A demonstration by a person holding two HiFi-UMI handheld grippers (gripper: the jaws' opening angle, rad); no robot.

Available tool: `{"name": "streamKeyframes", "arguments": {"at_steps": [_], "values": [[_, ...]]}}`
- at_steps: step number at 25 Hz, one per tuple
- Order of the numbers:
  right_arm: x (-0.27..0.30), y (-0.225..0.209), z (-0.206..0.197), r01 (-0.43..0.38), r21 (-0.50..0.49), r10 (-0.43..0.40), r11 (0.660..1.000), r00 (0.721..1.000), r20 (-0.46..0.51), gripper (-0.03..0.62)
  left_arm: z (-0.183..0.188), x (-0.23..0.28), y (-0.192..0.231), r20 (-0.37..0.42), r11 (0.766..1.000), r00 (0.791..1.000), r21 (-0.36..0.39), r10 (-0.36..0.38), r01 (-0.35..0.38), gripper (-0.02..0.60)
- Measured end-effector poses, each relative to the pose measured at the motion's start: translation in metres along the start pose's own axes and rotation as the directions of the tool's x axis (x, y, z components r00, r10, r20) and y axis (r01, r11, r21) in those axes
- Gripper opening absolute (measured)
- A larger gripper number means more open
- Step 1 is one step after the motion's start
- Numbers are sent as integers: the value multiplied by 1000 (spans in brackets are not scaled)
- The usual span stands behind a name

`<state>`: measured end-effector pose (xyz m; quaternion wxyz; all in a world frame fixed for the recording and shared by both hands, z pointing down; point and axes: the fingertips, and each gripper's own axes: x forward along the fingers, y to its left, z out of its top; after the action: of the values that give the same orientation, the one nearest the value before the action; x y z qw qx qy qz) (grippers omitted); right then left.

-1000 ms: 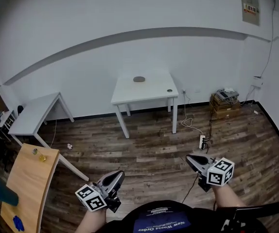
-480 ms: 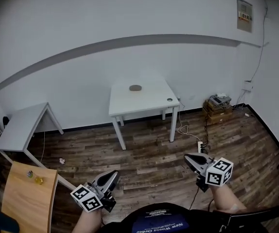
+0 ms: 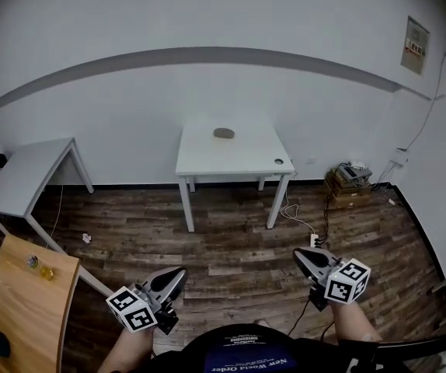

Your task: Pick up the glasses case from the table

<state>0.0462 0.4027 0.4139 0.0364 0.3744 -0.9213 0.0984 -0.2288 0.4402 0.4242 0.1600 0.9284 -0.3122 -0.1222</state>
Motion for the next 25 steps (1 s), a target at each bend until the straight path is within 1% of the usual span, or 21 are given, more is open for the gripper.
{"name": "streamKeyframes", "arguments": {"at_steps": [3,6,9,13,16,20,25], "values": [[18,-20,-1,-46,0,46,999,999,7,0,-4,14,8,-2,999,1000,19,28,-28,2],[34,-52,2,-93,-2,93,996,995,18,0,0,37,13,7,996,998,57,67,-67,2],[45,-93,23,-131,-2,131,991,991,29,0,12,69,13,20,991,993,71,114,-115,2],[46,-147,48,-182,-30,183,983,982,49,0,18,122,15,34,982,986,92,161,-163,2],[42,-194,47,-197,-25,198,980,979,47,0,16,171,13,58,982,985,90,164,-169,2],[38,-249,43,-197,2,197,980,979,43,0,1,222,14,22,980,983,80,182,-183,2],[50,-294,44,-209,20,208,978,977,49,0,2,271,26,9,981,984,87,175,-175,2]]}}
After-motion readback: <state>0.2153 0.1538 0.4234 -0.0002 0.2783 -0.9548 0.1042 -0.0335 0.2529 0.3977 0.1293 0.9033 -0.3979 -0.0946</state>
